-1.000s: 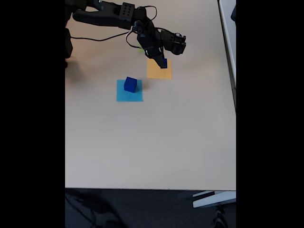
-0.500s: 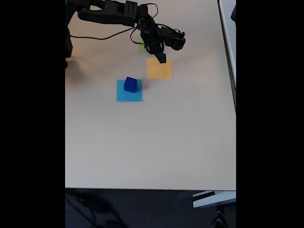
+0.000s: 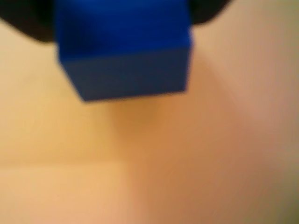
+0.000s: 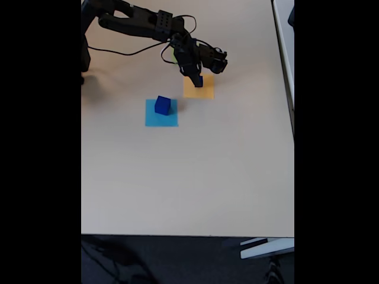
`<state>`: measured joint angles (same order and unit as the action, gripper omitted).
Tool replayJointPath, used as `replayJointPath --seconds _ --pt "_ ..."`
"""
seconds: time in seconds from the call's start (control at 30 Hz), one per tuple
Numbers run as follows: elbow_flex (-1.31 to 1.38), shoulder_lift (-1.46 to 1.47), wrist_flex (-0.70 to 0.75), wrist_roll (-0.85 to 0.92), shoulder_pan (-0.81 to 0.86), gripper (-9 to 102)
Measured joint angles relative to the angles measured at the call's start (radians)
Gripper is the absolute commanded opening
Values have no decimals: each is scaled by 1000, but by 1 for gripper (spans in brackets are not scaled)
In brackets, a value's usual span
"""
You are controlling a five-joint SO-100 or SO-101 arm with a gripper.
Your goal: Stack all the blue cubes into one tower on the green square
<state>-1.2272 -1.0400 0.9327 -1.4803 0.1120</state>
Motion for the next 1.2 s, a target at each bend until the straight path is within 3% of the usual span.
replayJointPath --seconds 0.4,0.67,0.93,1.2 --pt "-29 9 -31 -11 5 10" --pt "-31 9 -48 -14 5 20" --pt "-31 9 -51 0 0 22" --pt "130 9 -87 43 -57 22"
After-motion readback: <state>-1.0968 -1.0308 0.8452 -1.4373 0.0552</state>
